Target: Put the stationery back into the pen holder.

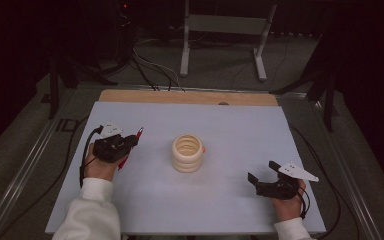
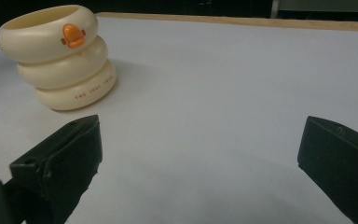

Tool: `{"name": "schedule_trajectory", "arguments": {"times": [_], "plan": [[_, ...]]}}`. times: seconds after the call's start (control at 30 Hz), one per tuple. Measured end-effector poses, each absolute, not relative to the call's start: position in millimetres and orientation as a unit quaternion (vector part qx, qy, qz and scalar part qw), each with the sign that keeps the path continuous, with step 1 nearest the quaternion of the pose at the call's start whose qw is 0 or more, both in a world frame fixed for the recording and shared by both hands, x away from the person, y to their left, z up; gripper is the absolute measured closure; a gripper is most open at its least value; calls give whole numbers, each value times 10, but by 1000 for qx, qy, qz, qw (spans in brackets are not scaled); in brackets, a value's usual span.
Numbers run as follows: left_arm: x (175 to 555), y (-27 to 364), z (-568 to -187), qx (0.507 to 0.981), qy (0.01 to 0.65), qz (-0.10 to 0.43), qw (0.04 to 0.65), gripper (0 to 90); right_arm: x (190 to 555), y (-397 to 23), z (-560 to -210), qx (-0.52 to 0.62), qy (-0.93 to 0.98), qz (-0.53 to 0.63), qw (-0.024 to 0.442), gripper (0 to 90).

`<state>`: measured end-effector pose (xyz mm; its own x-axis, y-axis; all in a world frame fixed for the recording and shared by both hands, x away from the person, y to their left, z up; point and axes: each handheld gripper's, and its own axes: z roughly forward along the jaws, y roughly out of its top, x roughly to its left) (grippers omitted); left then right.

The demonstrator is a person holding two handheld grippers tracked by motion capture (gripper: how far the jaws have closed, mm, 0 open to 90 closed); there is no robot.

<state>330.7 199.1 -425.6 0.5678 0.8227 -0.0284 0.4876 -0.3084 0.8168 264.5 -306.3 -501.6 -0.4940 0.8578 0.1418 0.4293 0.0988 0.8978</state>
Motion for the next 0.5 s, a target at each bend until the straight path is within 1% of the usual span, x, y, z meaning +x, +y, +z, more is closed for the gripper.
{"name": "schedule_trajectory", "arguments": {"times": [0.5], "plan": [[3361,1831,-4138,776,398,198,447,806,2645,-3057,-5019,452,710,494,217,0]]}}
